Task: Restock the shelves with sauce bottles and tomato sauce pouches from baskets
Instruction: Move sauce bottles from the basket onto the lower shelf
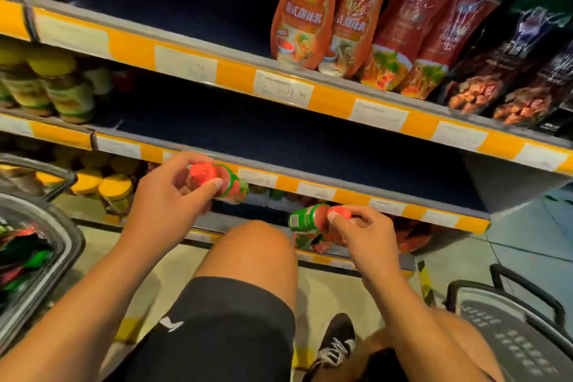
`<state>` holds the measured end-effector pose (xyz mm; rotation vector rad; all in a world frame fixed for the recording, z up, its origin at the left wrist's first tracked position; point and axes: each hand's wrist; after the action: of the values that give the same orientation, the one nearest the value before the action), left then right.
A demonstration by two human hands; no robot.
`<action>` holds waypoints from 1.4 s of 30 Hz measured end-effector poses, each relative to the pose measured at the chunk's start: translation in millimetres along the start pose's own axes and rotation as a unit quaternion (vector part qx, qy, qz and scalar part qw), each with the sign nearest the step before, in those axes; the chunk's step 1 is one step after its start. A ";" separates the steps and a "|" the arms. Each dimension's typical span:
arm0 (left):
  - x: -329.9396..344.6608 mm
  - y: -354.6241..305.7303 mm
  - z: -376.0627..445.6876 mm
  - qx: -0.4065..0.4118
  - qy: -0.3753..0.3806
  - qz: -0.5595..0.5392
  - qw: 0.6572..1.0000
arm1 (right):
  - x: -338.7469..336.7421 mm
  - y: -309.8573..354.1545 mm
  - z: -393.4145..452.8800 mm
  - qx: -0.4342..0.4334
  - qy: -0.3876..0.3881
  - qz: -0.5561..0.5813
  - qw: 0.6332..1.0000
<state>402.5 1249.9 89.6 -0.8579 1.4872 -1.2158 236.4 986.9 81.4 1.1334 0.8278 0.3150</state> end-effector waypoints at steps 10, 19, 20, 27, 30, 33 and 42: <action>41.7 112.9 26.0 -0.108 0.041 0.058 0.992 | 82.6 -99.2 37.6 0.033 0.089 -0.113 0.989; 92.2 162.5 72.1 -0.112 0.096 0.151 0.977 | 134.7 -150.0 57.7 0.060 0.142 -0.135 0.979; 98.9 166.1 76.0 -0.108 0.102 0.153 0.977 | 139.3 -153.8 59.2 0.054 0.147 -0.131 0.979; 128.5 180.2 98.2 -0.096 0.128 0.171 0.972 | 174.8 -180.2 69.6 0.082 0.148 -0.081 0.982; 137.1 179.1 106.5 -0.103 0.119 0.184 0.970 | 180.9 -187.8 78.0 0.108 0.131 -0.067 0.983; 144.5 176.4 112.9 -0.105 0.122 0.204 0.966 | 179.8 -195.9 89.3 0.132 0.108 -0.061 0.983; 169.5 173.5 126.9 -0.118 0.166 0.230 0.952 | 167.0 -199.8 95.1 0.150 0.071 -0.082 0.983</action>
<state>492.1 1100.9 -121.8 -0.4248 2.0006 -0.8683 381.6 941.2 -150.2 1.3234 1.1143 0.1368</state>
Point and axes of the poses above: each hand's wrist, its own z-axis towards the middle knuckle, its own x-axis out of the palm, y = z × x, and after that the axes turned 12 degrees about -x, right-handed
